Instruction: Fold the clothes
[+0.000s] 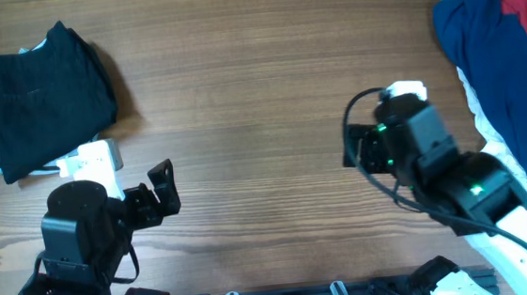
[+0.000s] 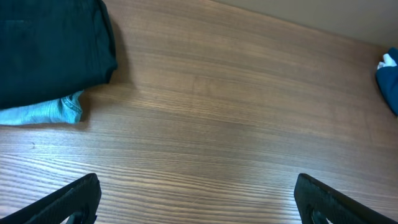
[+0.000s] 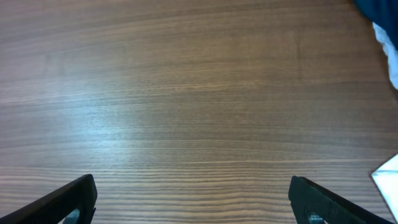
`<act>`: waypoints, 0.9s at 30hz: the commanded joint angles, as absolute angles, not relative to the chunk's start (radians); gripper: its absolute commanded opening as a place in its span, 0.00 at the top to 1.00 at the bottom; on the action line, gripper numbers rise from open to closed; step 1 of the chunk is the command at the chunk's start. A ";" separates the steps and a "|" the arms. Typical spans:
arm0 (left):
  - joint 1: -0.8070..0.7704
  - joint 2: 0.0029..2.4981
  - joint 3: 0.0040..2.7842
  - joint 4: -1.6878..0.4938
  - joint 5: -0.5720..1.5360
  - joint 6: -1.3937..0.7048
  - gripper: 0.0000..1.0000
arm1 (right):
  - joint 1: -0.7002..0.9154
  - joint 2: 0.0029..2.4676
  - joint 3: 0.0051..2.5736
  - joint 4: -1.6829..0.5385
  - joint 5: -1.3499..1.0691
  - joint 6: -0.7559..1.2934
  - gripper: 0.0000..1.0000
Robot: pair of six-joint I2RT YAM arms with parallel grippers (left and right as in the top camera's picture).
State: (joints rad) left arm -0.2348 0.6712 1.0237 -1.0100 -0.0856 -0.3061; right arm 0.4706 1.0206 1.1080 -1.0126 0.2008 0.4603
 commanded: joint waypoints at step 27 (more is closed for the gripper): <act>-0.239 0.673 1.013 -1.011 -0.106 -0.323 0.00 | -0.028 0.633 1.077 -0.802 -0.101 0.104 0.00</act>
